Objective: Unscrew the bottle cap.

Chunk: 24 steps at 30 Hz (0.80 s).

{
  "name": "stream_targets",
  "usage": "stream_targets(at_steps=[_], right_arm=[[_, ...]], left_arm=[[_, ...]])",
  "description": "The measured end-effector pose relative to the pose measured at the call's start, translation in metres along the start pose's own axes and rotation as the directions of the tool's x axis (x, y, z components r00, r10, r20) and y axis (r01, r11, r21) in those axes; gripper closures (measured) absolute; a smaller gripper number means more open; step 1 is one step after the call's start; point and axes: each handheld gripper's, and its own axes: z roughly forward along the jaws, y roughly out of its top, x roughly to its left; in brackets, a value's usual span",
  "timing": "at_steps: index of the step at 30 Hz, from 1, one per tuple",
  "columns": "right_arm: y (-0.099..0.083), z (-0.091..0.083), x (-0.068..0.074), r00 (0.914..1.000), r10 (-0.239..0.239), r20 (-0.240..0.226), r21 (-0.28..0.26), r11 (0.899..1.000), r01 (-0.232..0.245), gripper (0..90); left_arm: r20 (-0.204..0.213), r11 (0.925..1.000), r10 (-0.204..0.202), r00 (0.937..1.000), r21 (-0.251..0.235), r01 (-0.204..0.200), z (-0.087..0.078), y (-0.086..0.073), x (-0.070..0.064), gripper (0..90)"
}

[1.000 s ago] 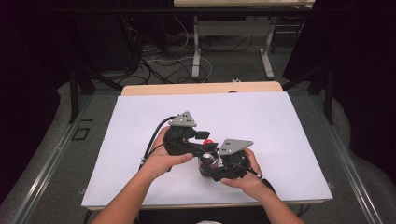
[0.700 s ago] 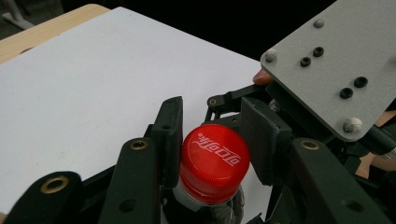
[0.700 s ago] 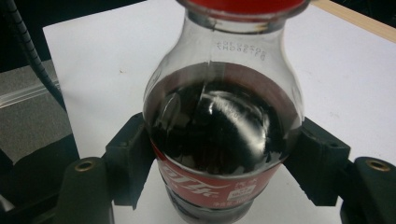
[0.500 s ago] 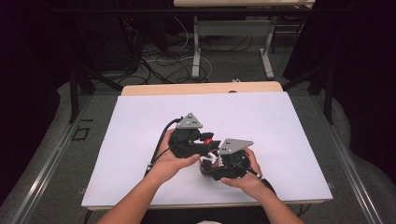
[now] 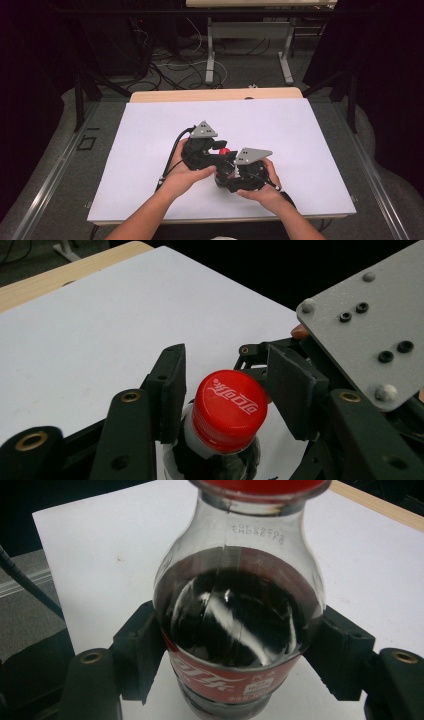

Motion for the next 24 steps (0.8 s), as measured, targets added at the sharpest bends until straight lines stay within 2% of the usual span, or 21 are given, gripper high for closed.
stream_targets(at_steps=[2,4,5,6,8,9,10,11,12,14,15,19,22,24], right_arm=[[0.0,0.0,0.001,1.0,0.004,-0.006,-0.008,1.0,-0.004,29.8],[0.0,0.001,0.001,1.0,0.005,-0.004,-0.008,1.0,-0.005,29.8],[0.0,0.001,0.001,1.0,0.0,-0.006,-0.004,1.0,0.0,29.8],[0.0,0.001,0.001,1.0,0.0,-0.004,-0.006,1.0,0.0,29.8],[0.0,0.001,0.002,1.0,-0.005,-0.005,-0.007,1.0,0.005,29.8],[0.0,0.001,0.002,0.9999,-0.007,-0.009,-0.008,1.0,0.007,29.8],[0.0,0.001,0.002,0.9999,-0.008,-0.01,-0.002,1.0,0.008,29.8],[0.001,0.001,0.002,0.9998,-0.01,-0.014,0.0,1.0,0.01,29.8],[0.0,0.001,0.003,0.9999,-0.009,-0.009,-0.007,1.0,0.009,29.8],[0.0,0.002,0.003,0.9998,-0.015,-0.008,-0.011,1.0,0.015,29.8],[0.0,0.002,0.003,0.9998,-0.016,-0.013,-0.009,1.0,0.016,29.8],[0.0,0.003,0.003,0.9998,-0.015,-0.011,-0.004,1.0,0.015,29.8],[0.0,0.004,0.003,0.9997,-0.018,-0.016,0.002,1.0,0.018,29.8],[0.0,0.004,0.003,0.9997,-0.019,-0.019,0.002,1.0,0.019,29.8]], left_arm=[[0.005,1.0,0.004,1.0,-0.002,-0.004,-0.001,0.0,0.001,48.4],[0.033,0.9999,0.015,0.9994,0.005,-0.015,-0.005,-0.002,0.003,48.4],[0.033,0.9999,0.015,0.9994,0.005,-0.015,-0.005,-0.002,0.003,48.3],[0.047,0.9995,0.03,0.9985,0.008,-0.03,-0.006,-0.003,0.004,48.4],[0.044,0.9994,0.033,0.9985,0.008,-0.033,-0.006,-0.003,0.005,48.8],[0.04,0.9988,0.047,0.9981,0.012,-0.047,-0.006,-0.004,0.007,49.3],[0.04,0.9988,0.047,0.9981,0.012,-0.047,-0.006,-0.004,0.007,50.0],[0.058,0.9986,0.047,0.9972,0.021,-0.048,-0.007,-0.005,0.011,50.3],[0.058,0.9986,0.047,0.9972,0.021,-0.048,-0.007,-0.005,0.011,50.2],[0.084,0.9991,0.043,0.9956,0.006,-0.043,-0.005,-0.006,0.015,50.2],[0.093,0.9993,0.033,0.9951,0.017,-0.034,-0.005,-0.006,0.016,50.2],[0.096,0.999,0.044,0.9944,0.004,-0.044,-0.001,-0.007,0.018,50.8],[0.101,0.9988,0.044,0.9939,0.017,-0.046,0.0,-0.006,0.016,54.1],[0.094,0.9985,0.055,0.994,0.002,-0.055,0.003,-0.006,0.013,57.2]])
